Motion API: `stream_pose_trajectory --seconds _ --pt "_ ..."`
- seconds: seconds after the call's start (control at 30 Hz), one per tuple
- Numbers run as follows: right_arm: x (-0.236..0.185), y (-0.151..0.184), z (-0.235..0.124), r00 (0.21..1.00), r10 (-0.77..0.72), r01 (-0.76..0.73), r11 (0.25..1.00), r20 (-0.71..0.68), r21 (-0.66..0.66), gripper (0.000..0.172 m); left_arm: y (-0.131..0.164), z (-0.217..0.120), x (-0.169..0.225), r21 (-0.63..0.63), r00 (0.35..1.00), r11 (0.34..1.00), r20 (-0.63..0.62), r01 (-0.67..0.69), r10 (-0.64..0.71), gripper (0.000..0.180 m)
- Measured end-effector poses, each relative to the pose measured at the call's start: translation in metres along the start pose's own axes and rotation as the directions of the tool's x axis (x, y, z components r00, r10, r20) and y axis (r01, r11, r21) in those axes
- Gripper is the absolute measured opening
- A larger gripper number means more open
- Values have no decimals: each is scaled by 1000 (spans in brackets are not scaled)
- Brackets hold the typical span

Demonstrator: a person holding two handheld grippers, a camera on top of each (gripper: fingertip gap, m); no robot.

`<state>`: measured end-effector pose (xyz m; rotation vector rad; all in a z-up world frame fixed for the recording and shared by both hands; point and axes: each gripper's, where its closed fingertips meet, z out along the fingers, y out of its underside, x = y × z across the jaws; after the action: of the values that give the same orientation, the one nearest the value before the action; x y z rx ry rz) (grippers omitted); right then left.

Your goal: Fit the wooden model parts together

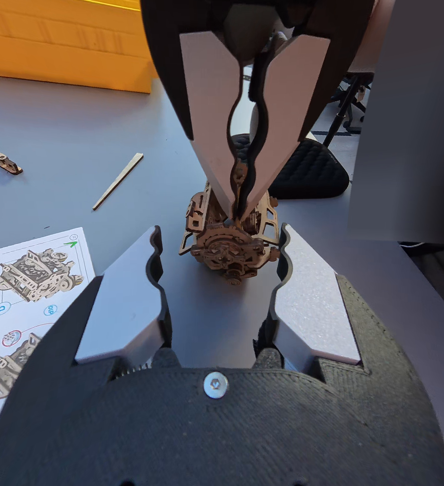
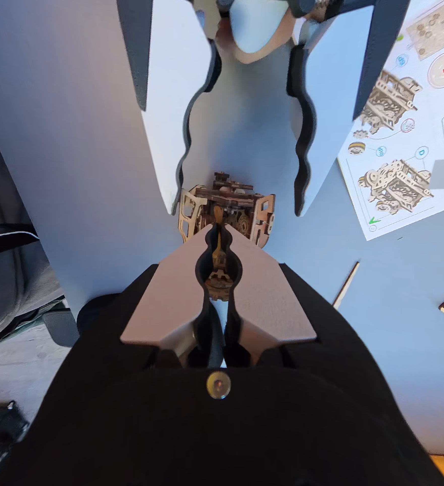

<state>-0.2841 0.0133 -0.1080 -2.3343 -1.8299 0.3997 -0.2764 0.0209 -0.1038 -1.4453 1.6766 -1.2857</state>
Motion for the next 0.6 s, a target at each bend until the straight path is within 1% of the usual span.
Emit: stream_pose_trajectory --seconds 0.13,0.23,0.27,0.33,0.4,0.47,0.6 --pt "0 -1 1 993 92 -91 996 73 -22 0 0 2 5 11 1000 1000 -25 -2 3 84" --pt "-3 -2 1 985 123 -119 992 125 -39 0 1 5 10 18 998 1000 -57 6 -5 82" --pt "-2 0 2 984 125 -119 991 124 -56 0 2 6 12 19 997 1000 -70 9 -8 79" --pt "-6 -1 3 983 100 -90 993 153 -71 0 2 7 14 17 997 1000 -81 3 -2 79" --pt "-5 1 4 985 89 -74 992 146 -104 0 1 6 15 25 996 1000 -85 -2 4 77" --pt "-5 -1 5 987 72 -55 992 147 -113 0 1 5 17 28 994 1000 -108 8 -4 68" --pt "-4 -1 5 988 54 -32 988 148 -148 0 1 5 16 29 992 999 -119 38 -34 68"
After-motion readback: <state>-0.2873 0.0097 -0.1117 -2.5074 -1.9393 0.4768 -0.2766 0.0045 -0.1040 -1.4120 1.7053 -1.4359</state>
